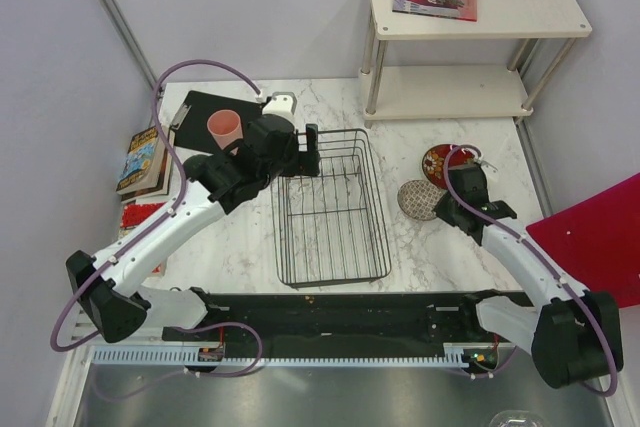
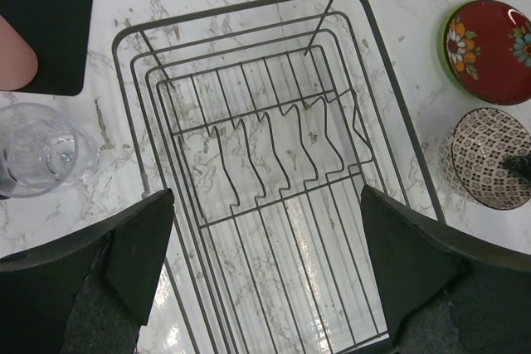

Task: Unload the mixed dishes from the dish rack
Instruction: Place the bowl at the center of the board, then reset both arms

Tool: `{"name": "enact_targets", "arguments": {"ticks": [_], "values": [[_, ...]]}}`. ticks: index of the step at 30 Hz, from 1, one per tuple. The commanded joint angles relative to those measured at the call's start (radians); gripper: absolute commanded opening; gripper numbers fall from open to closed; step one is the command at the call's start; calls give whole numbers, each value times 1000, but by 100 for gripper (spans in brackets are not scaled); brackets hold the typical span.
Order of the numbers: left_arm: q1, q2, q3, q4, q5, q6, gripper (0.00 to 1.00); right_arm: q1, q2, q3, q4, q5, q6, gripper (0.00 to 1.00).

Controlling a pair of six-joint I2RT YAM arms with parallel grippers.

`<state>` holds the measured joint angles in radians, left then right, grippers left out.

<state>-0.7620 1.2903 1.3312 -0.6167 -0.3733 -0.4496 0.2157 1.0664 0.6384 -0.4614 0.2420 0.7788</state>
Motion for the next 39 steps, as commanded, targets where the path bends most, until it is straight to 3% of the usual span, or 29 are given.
{"name": "enact_targets", "arguments": {"ticks": [1, 11, 13, 14, 17, 23, 33, 39], "values": [[3, -31, -58, 55, 34, -61, 99, -3, 38, -35, 162, -44, 56, 0], [1, -63, -141, 86, 60, -87, 99, -3, 147, -62, 251, -61, 28, 0], [3, -65, -150, 86, 62, -89, 99, -3, 150, -62, 253, -76, 19, 7], [1, -66, -153, 87, 62, -89, 99, -3, 149, -63, 254, -82, 16, 18], [3, -66, -165, 84, 62, -89, 99, -3, 120, -69, 250, -93, 2, 38], [1, -66, -182, 84, 62, -90, 99, -1, 26, -56, 196, -98, -22, 62], [1, -111, -196, 86, 20, -61, 99, 14, -158, 116, 156, -217, -105, 76], [1, -77, -196, 80, 60, -86, 99, 195, -189, 159, 259, -271, -230, 80]]}}
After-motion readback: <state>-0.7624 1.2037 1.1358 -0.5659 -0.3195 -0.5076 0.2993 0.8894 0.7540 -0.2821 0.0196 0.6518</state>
